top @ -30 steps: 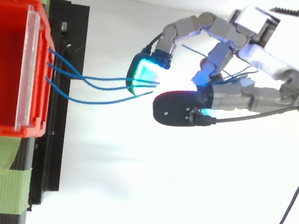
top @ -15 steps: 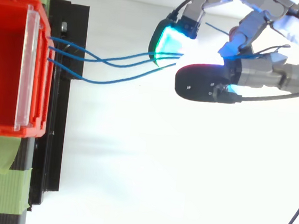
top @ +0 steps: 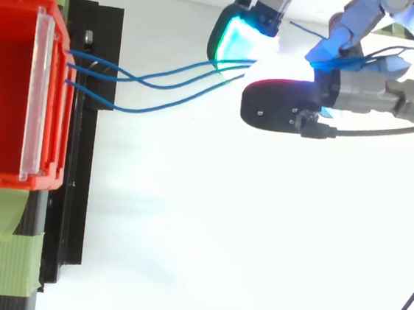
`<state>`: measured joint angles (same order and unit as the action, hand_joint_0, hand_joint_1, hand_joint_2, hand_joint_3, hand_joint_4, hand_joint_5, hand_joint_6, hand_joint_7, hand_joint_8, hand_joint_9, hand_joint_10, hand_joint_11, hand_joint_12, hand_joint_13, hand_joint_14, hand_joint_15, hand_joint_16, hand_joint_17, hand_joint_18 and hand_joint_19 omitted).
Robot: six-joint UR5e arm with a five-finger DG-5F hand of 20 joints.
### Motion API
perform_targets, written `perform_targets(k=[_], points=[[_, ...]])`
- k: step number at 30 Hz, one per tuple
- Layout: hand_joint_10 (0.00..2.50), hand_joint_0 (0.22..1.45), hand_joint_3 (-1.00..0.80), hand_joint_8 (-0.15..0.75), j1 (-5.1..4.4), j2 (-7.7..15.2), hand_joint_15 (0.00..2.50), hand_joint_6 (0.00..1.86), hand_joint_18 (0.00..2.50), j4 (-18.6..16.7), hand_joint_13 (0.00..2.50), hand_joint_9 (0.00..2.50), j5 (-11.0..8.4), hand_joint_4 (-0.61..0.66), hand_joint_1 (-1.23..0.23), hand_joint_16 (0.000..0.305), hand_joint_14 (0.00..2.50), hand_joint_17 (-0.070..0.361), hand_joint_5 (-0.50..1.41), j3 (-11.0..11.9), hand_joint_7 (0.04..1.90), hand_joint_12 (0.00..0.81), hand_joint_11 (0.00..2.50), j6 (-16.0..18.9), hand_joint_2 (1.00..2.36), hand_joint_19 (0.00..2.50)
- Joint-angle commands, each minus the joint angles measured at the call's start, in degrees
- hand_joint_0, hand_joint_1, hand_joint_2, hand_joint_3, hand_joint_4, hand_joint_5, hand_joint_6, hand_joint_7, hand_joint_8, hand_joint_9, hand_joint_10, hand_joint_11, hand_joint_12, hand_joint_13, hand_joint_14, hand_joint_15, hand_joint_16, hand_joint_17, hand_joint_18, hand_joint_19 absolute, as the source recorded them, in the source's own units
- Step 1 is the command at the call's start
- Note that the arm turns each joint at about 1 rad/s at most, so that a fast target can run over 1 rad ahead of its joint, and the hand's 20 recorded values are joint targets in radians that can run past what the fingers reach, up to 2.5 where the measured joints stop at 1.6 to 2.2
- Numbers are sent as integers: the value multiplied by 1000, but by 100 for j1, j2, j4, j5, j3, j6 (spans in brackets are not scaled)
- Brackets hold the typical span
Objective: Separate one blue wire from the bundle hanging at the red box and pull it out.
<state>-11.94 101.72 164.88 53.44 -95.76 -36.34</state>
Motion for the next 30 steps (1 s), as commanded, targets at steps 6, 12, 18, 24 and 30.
perform_targets(k=[6, 12, 18, 24, 30], points=[[10, 602, -123, 339, -1, -3, 1516, 919, 1239, 70, 1216, 1420, 0, 87, -687, 54, 1184, 121, -175, 58, 840, 407, 1537, -462, 1020, 1090], [10, 590, -141, 334, 7, -3, 1507, 918, 1223, 70, 1207, 1408, 0, 107, -675, 53, 1172, 120, -176, 58, 851, 404, 1526, -462, 1020, 1097], [12, 579, -196, 322, 7, -3, 1553, 915, 1185, 70, 1191, 1394, 0, 111, -658, 50, 1126, 114, -177, 49, 869, 391, 1534, -471, 1020, 1113], [11, 572, -241, 329, 16, -3, 1531, 914, 1175, 70, 1191, 1382, 0, 120, -645, 51, 1131, 115, -178, 49, 868, 396, 1516, -471, 1019, 1112], [11, 568, -296, 329, 16, -3, 1541, 914, 1172, 70, 1184, 1378, 0, 127, -635, 51, 1123, 115, -178, 49, 855, 390, 1514, -453, 1016, 1111]])
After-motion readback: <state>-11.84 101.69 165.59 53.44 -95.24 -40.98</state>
